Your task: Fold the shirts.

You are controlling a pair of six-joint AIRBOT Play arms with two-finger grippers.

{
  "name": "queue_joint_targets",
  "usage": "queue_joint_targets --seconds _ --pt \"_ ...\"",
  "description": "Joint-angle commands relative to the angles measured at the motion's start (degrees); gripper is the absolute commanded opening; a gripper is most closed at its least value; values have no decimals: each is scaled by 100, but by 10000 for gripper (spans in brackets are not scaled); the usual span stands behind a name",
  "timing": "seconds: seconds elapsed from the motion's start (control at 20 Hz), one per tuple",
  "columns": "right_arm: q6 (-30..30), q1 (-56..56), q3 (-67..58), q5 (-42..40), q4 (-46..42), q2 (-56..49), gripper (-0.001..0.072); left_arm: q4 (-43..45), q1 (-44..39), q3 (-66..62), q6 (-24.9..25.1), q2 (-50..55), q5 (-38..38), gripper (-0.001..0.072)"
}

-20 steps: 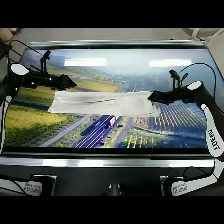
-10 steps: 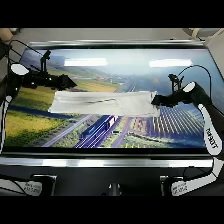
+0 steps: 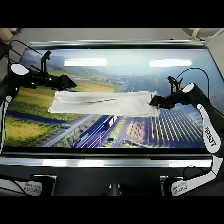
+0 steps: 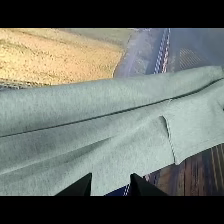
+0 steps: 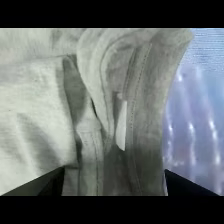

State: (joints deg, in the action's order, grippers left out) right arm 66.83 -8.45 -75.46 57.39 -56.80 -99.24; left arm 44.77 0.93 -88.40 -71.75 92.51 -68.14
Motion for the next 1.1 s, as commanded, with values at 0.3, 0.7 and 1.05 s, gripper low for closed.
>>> queue_joint_targets --seconds 0.3,0.7,1.05 --pt "-330 2 -4 302 844 -382 368 0 -9 2 2 4 -2 315" --pt "-1121 2 -7 595 1582 251 23 -4 -903 2 -4 400 461 30" --pt "-1158 2 -7 1329 1563 1449 23 -1207 -2079 -2 -22 1412 1250 30"
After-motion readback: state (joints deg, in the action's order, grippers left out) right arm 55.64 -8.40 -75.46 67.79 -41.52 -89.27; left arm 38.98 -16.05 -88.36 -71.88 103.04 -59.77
